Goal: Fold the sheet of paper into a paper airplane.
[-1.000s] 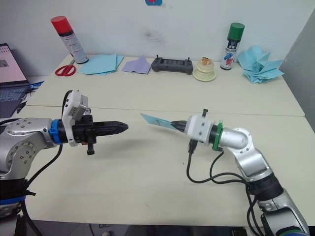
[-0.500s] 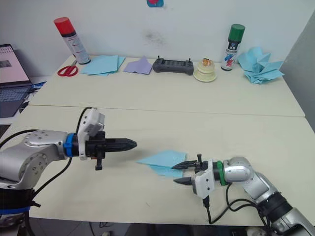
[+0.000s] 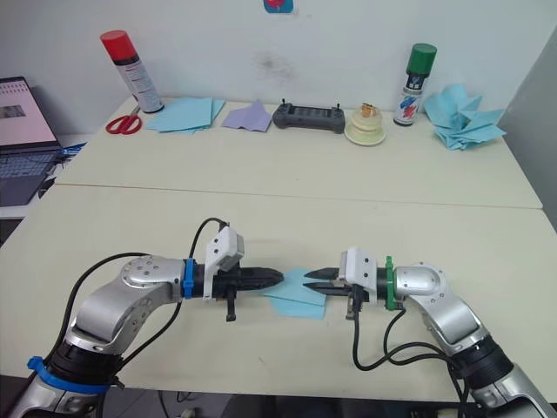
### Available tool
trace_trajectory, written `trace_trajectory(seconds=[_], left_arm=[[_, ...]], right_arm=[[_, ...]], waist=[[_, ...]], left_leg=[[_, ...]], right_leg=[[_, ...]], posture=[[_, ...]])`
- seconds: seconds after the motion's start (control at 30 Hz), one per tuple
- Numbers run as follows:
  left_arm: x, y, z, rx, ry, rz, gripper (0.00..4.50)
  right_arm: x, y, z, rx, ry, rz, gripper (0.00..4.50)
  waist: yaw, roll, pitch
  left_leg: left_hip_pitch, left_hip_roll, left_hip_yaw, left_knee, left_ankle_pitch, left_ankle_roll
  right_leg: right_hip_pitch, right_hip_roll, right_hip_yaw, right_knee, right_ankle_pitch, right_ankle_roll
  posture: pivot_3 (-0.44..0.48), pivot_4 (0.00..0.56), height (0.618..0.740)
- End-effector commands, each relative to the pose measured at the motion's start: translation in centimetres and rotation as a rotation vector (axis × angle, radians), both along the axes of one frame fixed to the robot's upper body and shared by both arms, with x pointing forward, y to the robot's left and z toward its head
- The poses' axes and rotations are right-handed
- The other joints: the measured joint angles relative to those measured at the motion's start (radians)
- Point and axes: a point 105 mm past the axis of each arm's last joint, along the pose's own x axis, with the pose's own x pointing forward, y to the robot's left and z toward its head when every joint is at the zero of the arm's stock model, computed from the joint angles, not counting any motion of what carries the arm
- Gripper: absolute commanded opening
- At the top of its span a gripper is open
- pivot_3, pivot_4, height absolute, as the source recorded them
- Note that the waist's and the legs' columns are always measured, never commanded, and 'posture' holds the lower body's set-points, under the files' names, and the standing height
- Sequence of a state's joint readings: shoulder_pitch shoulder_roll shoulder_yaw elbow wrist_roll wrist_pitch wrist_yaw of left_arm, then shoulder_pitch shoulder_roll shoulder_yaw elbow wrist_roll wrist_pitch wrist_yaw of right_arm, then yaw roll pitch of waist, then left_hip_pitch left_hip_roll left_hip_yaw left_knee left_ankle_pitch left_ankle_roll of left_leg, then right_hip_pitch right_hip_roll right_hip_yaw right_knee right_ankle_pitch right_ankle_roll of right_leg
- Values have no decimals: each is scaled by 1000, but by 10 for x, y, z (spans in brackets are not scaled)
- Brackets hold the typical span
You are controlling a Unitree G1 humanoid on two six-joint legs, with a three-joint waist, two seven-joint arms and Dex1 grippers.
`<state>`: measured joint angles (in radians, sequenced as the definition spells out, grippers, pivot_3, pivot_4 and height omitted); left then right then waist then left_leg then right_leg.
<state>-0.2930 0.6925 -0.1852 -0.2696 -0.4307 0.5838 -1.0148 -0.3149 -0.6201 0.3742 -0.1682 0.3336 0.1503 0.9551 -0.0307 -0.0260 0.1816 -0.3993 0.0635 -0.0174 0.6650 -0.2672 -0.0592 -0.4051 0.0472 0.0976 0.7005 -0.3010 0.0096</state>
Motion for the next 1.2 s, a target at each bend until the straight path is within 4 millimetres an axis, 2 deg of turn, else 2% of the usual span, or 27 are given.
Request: trace_trajectory(seconds=[0.03,0.2,0.3,0.53,0.77,0.9,1.03,1.2], left_arm=[[-8,-5,-2,41,-32,-48,0],[-9,-5,-16,90,-25,-54,0],[-14,-5,-33,135,-5,-72,0],[-17,-2,-48,162,11,-65,0],[-8,12,-52,166,10,16,0],[3,24,-49,169,18,100,0],[9,32,-44,135,14,179,0],[-1,29,-47,117,44,157,0]], right_arm=[[-9,6,-10,-33,118,-17,48],[-6,3,-22,-70,173,-68,48],[-10,3,-31,-99,192,-66,48],[-14,-5,-44,-180,204,-46,48],[-16,-24,-56,-307,170,-15,48],[-15,-33,-55,-319,175,-30,48],[-15,-35,-53,-307,176,-47,48],[-13,-28,-44,-240,193,-77,48]], waist=[[1,0,0],[0,0,0],[-1,0,0],[-1,0,-2],[-1,0,-6],[-1,-1,-9],[-2,-1,-8],[-3,-1,-9]], left_leg=[[0,0,0,0,0,0],[0,0,0,0,0,0],[0,0,0,0,0,0],[1,0,0,0,0,0],[2,0,0,0,0,0],[5,0,0,0,0,0],[19,0,0,-1,0,0],[19,0,0,-1,0,0]], right_leg=[[0,0,0,0,0,0],[0,0,0,0,0,0],[0,0,0,0,0,0],[1,0,0,0,0,0],[2,0,0,0,0,1],[5,0,-1,0,-2,3],[18,0,0,-2,-4,5],[18,0,0,-2,-3,6]], posture=[[0,150,740],[0,150,740],[0,150,740],[0,150,740],[0,150,740],[0,150,740],[0,150,740],[0,150,740]])
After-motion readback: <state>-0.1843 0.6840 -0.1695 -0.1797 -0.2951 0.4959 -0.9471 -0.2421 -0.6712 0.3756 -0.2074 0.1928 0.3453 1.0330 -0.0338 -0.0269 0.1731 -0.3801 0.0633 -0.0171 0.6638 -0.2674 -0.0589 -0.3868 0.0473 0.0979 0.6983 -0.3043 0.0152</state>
